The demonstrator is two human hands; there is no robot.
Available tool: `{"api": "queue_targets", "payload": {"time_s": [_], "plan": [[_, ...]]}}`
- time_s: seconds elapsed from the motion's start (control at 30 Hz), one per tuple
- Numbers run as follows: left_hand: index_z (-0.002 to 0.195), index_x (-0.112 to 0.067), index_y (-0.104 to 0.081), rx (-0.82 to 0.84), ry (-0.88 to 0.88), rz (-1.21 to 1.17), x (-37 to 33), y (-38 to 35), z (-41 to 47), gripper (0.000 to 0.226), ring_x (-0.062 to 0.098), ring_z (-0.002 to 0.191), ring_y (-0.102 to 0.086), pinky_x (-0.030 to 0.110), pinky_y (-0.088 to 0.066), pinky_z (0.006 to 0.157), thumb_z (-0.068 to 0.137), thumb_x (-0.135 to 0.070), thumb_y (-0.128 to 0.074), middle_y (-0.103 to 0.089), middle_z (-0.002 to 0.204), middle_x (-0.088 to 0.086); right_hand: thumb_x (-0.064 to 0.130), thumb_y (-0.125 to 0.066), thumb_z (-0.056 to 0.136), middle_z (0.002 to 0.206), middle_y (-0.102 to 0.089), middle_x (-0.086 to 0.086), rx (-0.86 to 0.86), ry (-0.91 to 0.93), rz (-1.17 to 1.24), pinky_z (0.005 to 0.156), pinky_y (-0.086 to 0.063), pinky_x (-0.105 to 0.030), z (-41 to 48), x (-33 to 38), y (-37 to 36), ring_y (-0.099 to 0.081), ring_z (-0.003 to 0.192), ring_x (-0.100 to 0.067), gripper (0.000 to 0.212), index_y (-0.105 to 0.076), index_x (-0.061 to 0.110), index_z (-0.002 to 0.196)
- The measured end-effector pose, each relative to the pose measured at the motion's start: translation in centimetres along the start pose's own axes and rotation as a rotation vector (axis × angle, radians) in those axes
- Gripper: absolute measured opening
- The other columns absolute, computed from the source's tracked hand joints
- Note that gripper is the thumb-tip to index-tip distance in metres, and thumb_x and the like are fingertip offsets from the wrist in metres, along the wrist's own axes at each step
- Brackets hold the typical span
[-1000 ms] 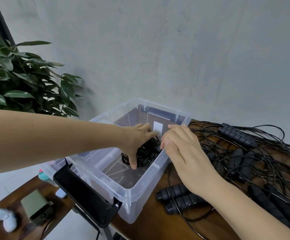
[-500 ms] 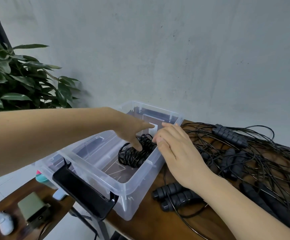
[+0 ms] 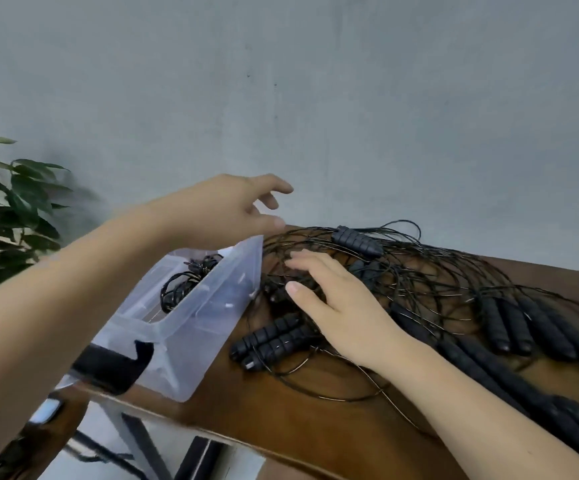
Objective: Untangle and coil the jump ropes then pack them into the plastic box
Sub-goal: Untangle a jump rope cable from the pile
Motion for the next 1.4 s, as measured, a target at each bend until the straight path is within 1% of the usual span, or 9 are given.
{"api": "queue_targets", "payload": {"time_s": [0.07, 0.1, 0.23, 0.4, 0.67, 1.07, 1.2, 1.27, 1.4], "plan": [[0.151, -0.052, -0.039, 0.021, -0.019, -0.044, -2.4, -1.8, -0.4, 0.055, -0.002, 0.112, -0.063, 0.01, -0.048, 0.078, 0.1, -0.058, -0.058, -0.059, 0.133, -0.025, 0.057, -0.042, 0.11, 0.159, -0.04, 0.027, -0.014, -0.063, -0.035, 0.125, -0.03, -0.027, -2.8, -1.7, 1.4, -0.032, 0.149, 0.007, 0.044, -0.049, 0.042, 0.151], [0.15, -0.052, -0.04, 0.025, -0.027, -0.059, -3.2, -2.8, -0.5, 0.055, -0.004, 0.111, -0.064, 0.011, -0.048, 0.082, 0.099, -0.059, -0.059, -0.06, 0.131, -0.025, 0.058, -0.042, 0.11, 0.157, -0.041, 0.028, -0.024, -0.091, -0.046, 0.123, -0.032, -0.028, -4.1, -2.5, 2.0, -0.034, 0.147, 0.007, 0.044, -0.049, 0.042, 0.15], [0.15, -0.046, -0.046, 0.046, -0.045, -0.159, -6.6, -8.7, -0.2, 0.054, -0.009, 0.1, -0.066, 0.019, -0.051, 0.094, 0.099, -0.053, -0.063, -0.063, 0.127, -0.022, 0.056, -0.043, 0.11, 0.147, -0.049, 0.028, -0.1, -0.215, -0.107, 0.119, -0.037, -0.03, -10.0, -6.3, 4.5, -0.04, 0.14, 0.006, 0.039, -0.053, 0.042, 0.145], [0.148, -0.042, -0.05, 0.086, -0.065, -0.229, -9.0, -18.0, 0.4, 0.052, -0.004, 0.106, -0.065, 0.033, -0.055, 0.102, 0.099, -0.05, -0.066, -0.064, 0.126, -0.02, 0.05, -0.048, 0.109, 0.143, -0.052, 0.022, -0.167, -0.341, -0.284, 0.117, -0.038, -0.029, -16.3, -9.8, 6.9, -0.043, 0.137, -0.002, 0.038, -0.055, 0.036, 0.144], [0.143, -0.038, -0.051, -0.125, -0.146, -0.08, -12.4, -28.2, -0.7, 0.041, 0.005, 0.126, -0.053, 0.033, -0.046, 0.107, 0.105, -0.052, -0.054, -0.048, 0.138, -0.021, 0.041, -0.057, 0.106, 0.132, -0.057, 0.016, -0.233, -0.42, -0.484, 0.11, -0.047, -0.035, -24.0, -13.5, 9.2, -0.049, 0.126, -0.009, 0.033, -0.061, 0.028, 0.136], [0.143, -0.038, -0.049, -0.219, -0.199, -0.109, -11.8, -29.3, -1.1, 0.041, 0.002, 0.118, -0.052, 0.029, -0.045, 0.101, 0.103, -0.037, -0.059, -0.042, 0.132, -0.021, 0.033, -0.06, 0.106, 0.118, -0.067, 0.006, -0.395, -0.193, -0.514, 0.103, -0.048, -0.036, -18.2, -10.3, 6.8, -0.059, 0.116, -0.016, 0.024, -0.07, 0.02, 0.123], [0.105, -0.031, -0.056, -0.199, -0.195, -0.228, -11.7, -26.9, 0.6, 0.011, 0.004, 0.09, -0.057, 0.034, -0.054, 0.082, 0.099, -0.023, -0.061, -0.054, 0.102, -0.018, 0.042, -0.05, 0.107, 0.11, -0.065, 0.009, -0.313, -0.328, -0.414, 0.097, -0.05, -0.037, -12.0, -11.5, 7.2, -0.058, 0.108, -0.015, 0.024, -0.064, 0.028, 0.12], [0.091, -0.029, -0.058, -0.204, -0.171, -0.251, -11.1, -24.9, 2.7, 0.01, 0.005, 0.081, -0.059, 0.038, -0.055, 0.077, 0.097, -0.021, -0.059, -0.06, 0.086, -0.013, 0.045, -0.05, 0.106, 0.111, -0.065, 0.008, -0.261, -0.385, -0.323, 0.095, -0.054, -0.041, -8.9, -13.0, 7.5, -0.06, 0.108, -0.015, 0.025, -0.065, 0.029, 0.118], [0.101, -0.034, -0.072, -0.207, -0.063, -0.285, -8.2, -21.7, 8.7, 0.019, 0.0, 0.086, -0.067, 0.023, -0.054, 0.083, 0.094, -0.022, -0.06, -0.073, 0.092, -0.016, 0.044, -0.052, 0.105, 0.109, -0.069, 0.006, -0.245, -0.437, -0.278, 0.089, -0.057, -0.042, -5.7, -15.8, 8.6, -0.065, 0.104, -0.018, 0.027, -0.068, 0.028, 0.118]]}}
Point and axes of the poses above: each hand's wrist, its own z-axis towards the middle knuckle, its own y-axis out of the back of the hand, x = y × z, the point moved 8 cm from there along z, towards the middle knuckle
